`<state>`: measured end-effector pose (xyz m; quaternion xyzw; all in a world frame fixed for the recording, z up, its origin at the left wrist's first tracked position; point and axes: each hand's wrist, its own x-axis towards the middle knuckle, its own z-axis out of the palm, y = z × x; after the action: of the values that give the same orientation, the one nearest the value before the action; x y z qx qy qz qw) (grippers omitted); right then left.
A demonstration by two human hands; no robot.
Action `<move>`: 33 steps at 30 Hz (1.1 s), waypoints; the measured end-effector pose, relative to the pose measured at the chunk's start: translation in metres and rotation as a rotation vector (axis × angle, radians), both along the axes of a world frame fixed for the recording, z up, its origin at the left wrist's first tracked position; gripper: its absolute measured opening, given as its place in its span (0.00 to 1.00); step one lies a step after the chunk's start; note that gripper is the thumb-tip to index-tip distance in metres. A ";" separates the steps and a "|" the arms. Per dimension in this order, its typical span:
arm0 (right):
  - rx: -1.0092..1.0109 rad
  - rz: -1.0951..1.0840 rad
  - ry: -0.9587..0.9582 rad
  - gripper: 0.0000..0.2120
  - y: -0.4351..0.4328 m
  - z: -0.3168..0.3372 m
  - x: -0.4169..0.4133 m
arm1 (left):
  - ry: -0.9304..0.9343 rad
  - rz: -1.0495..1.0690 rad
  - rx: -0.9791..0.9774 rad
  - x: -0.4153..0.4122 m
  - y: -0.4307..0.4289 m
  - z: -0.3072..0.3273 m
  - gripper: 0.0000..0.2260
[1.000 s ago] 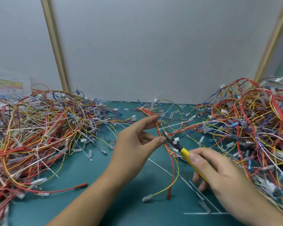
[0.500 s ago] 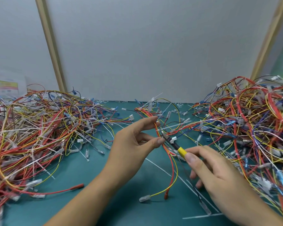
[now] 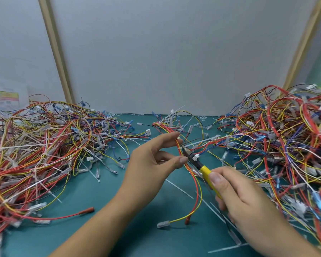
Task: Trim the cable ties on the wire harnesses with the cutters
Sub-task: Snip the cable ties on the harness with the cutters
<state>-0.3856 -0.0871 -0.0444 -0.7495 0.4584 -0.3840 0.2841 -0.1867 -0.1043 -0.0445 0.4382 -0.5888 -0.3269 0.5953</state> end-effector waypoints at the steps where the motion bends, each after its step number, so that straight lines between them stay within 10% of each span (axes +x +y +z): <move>1: -0.007 0.003 0.000 0.17 0.001 0.000 0.001 | 0.008 -0.003 -0.002 0.000 0.000 0.000 0.21; 22: 0.473 0.158 -0.444 0.20 -0.003 0.003 0.001 | 0.105 -0.044 -0.027 0.000 0.002 0.006 0.21; 33: 0.312 0.108 -0.257 0.20 -0.004 0.001 -0.003 | 0.063 -0.019 -0.010 0.001 0.001 0.005 0.21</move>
<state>-0.3888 -0.0913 -0.0431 -0.6646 0.4314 -0.3850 0.4732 -0.1858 -0.1030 -0.0397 0.4192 -0.5754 -0.3433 0.6126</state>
